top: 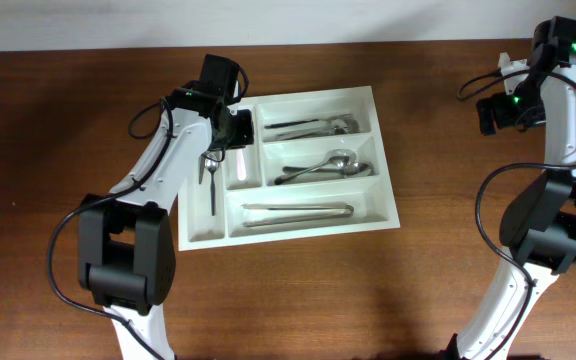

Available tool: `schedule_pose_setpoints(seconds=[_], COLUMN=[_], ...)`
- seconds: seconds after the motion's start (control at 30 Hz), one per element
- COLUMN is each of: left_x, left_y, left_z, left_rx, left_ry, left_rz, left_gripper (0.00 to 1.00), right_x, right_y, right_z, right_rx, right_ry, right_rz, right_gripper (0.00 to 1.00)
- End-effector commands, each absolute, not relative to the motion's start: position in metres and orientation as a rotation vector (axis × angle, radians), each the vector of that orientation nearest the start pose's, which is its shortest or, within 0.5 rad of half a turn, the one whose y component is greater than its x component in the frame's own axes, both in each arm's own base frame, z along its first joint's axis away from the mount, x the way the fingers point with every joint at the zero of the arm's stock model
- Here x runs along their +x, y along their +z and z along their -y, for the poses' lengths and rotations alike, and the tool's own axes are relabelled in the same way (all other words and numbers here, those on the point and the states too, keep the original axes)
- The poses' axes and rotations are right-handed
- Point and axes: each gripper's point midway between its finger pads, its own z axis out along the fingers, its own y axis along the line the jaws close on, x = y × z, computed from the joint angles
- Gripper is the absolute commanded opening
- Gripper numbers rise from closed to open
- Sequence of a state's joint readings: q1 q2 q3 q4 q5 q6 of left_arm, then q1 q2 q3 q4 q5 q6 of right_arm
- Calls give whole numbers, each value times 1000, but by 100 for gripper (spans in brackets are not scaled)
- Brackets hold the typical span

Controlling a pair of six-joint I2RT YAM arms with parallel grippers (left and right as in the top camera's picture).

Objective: Pack container

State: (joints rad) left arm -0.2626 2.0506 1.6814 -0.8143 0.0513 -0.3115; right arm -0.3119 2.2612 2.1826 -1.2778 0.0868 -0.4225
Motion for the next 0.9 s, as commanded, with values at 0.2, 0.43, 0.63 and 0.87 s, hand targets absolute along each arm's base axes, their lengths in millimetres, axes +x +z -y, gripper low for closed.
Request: schedule_pose_setpoints(seconds=[0.2, 0.43, 0.63, 0.87], left_x=[469, 481, 505, 512], left_y=[86, 92, 134, 214], left_z=[133, 135, 124, 97], left_rx=[-72, -71, 16, 120], left_ry=[-214, -231, -217, -141], left_rz=[-2775, -2723, -2626, -2521], left_gripper=[21, 41, 87, 99], right_x=[463, 463, 463, 463], right_y=[135, 135, 135, 135], right_z=[165, 165, 165, 165], right_rx=[-141, -141, -141, -141], right_ry=[-243, -243, -243, -242], right_rz=[-2919, -2919, -2919, -2919], right_gripper=[99, 99, 99, 99])
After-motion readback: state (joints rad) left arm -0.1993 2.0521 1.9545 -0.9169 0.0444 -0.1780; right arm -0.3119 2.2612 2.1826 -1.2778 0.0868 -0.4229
